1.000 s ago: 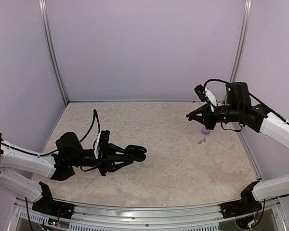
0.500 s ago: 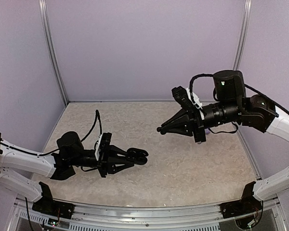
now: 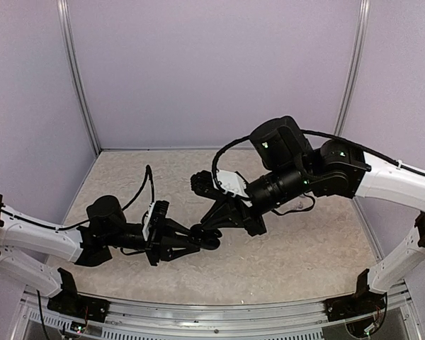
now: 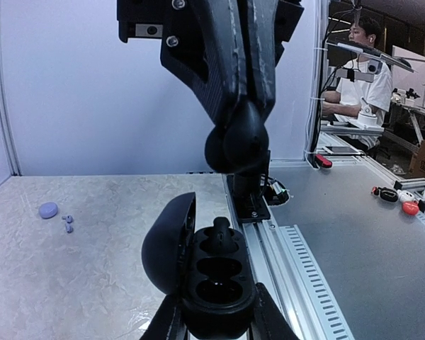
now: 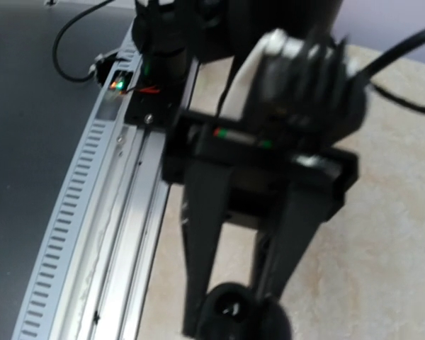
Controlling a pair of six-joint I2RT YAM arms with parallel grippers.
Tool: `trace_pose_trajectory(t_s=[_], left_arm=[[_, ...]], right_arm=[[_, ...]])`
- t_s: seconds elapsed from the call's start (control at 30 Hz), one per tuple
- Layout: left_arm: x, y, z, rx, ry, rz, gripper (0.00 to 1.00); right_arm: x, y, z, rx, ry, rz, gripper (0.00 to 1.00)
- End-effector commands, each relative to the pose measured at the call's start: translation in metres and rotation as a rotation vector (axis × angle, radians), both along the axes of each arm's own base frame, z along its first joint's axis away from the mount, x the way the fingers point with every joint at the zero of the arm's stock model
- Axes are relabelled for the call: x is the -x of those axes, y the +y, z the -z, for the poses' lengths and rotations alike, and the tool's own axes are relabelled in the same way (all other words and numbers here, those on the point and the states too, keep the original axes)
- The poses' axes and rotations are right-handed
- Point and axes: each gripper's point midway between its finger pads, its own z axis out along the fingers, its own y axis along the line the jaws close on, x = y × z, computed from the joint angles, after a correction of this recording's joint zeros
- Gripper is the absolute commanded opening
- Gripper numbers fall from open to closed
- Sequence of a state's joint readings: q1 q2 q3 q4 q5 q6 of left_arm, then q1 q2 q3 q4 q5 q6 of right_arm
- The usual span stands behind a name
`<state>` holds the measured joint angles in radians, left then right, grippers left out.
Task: Insert the wireless bluetooth earbuds into the charging case
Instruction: Insert the left earbud into the left side groove of the charging case.
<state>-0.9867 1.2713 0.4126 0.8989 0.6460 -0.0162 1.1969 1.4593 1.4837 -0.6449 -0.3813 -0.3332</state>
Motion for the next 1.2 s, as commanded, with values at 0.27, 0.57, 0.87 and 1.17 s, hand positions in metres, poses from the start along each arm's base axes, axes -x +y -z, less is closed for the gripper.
trace_pose_trajectory(t_s=[0.27,0.57,0.87,1.17], left_arm=[[-0.004,-0.008,-0.013,0.028,-0.015,-0.008,0.11],[-0.004,-0.008,-0.014,0.032,-0.018,-0.007,0.11],[-0.005,-0.007,-0.016,0.039,-0.019,-0.012,0.11],[-0.008,-0.006,-0.021,0.052,-0.024,-0.024,0.11]], right_arm=[[-0.002,0.014,0.016,0.061,-0.026,0.004,0.00],[-0.008,0.016,0.040,0.143,-0.043,0.028,0.00],[-0.004,0.015,0.051,0.173,-0.038,0.006,0.00],[-0.007,0.014,0.072,0.243,0.000,0.035,0.00]])
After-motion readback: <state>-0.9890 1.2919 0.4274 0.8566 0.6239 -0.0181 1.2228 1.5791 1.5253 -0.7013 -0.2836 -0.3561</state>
